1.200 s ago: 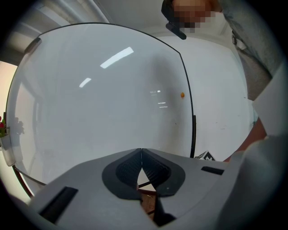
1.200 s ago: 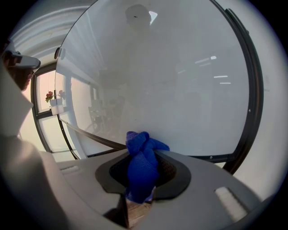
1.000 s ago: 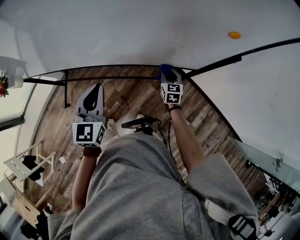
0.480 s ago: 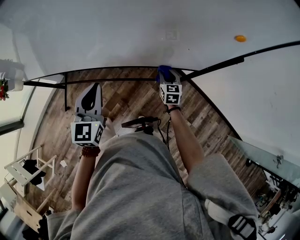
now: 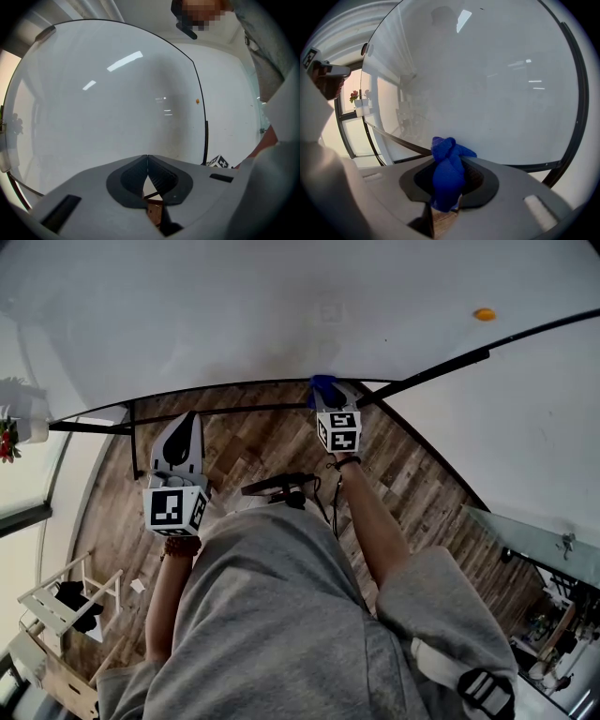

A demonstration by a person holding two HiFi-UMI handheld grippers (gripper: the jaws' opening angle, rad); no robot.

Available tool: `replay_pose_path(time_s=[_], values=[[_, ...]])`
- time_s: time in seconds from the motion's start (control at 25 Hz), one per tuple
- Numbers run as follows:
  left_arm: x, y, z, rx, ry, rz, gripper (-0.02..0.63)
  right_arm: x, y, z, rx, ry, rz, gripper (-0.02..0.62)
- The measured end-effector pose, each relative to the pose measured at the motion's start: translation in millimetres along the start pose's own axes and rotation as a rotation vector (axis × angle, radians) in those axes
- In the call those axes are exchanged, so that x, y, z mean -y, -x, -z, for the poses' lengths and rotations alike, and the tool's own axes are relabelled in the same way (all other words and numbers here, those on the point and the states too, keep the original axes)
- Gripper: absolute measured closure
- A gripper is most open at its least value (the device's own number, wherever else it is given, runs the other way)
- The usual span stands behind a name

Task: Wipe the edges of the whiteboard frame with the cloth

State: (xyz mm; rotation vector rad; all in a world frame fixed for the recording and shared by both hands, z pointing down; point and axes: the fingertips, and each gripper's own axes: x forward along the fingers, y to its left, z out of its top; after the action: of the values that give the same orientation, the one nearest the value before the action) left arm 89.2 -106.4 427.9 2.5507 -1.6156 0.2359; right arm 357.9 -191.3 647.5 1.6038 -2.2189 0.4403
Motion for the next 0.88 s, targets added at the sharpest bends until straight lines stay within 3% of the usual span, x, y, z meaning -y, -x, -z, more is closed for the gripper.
replay_pose_path(time_s=[0.24,0.88], values=[[-24,6,3,-0.009,-0.006,0.019,0.597,-22,-8,-3,-0.002,0.001,0.005,0.492],[-74,37,20,-0.035,0.026,-0.038,0.597,-81,-28,-10,-0.009,-0.021,-0.041,0.492]])
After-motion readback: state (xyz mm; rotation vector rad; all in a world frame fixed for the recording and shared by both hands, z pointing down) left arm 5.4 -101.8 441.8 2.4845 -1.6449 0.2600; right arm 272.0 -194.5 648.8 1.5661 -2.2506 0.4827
